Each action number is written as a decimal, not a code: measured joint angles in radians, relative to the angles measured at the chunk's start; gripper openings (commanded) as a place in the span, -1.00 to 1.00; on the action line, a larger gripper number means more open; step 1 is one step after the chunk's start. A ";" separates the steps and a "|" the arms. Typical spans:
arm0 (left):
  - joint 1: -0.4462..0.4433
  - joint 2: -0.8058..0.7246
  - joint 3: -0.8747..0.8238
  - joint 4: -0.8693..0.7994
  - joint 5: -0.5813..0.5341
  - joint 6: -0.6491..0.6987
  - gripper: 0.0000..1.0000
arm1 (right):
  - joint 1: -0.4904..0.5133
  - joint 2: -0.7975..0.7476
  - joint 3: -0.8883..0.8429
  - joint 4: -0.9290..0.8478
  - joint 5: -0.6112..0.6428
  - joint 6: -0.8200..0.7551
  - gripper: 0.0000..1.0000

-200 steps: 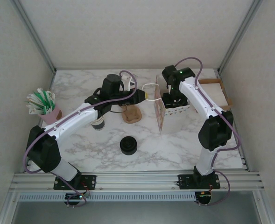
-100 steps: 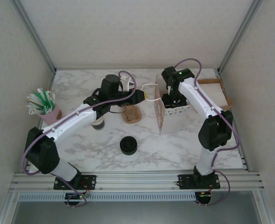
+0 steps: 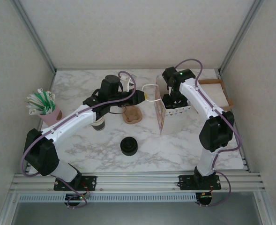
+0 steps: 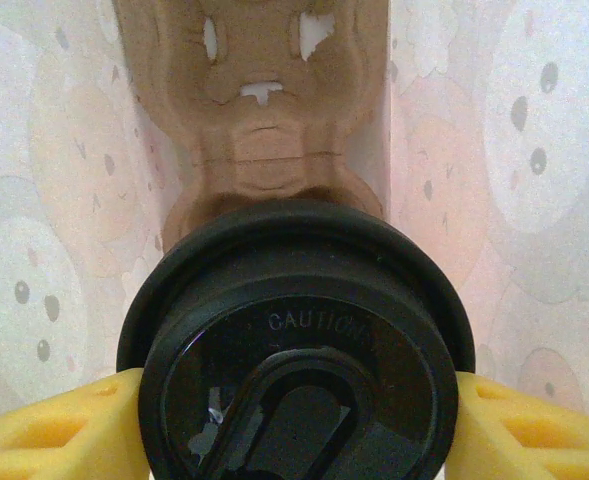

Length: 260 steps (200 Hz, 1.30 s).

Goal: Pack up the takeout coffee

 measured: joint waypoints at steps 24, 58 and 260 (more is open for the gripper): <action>0.000 0.000 0.000 0.000 0.000 0.000 -0.79 | 0.000 0.000 0.000 0.000 0.000 0.000 0.31; 0.000 -0.009 -0.008 0.000 0.000 0.000 -0.79 | 0.000 -0.003 -0.001 0.000 0.000 0.000 0.31; 0.000 -0.013 -0.014 0.000 -0.004 0.000 -0.79 | 0.000 -0.023 0.003 -0.077 0.004 0.003 0.31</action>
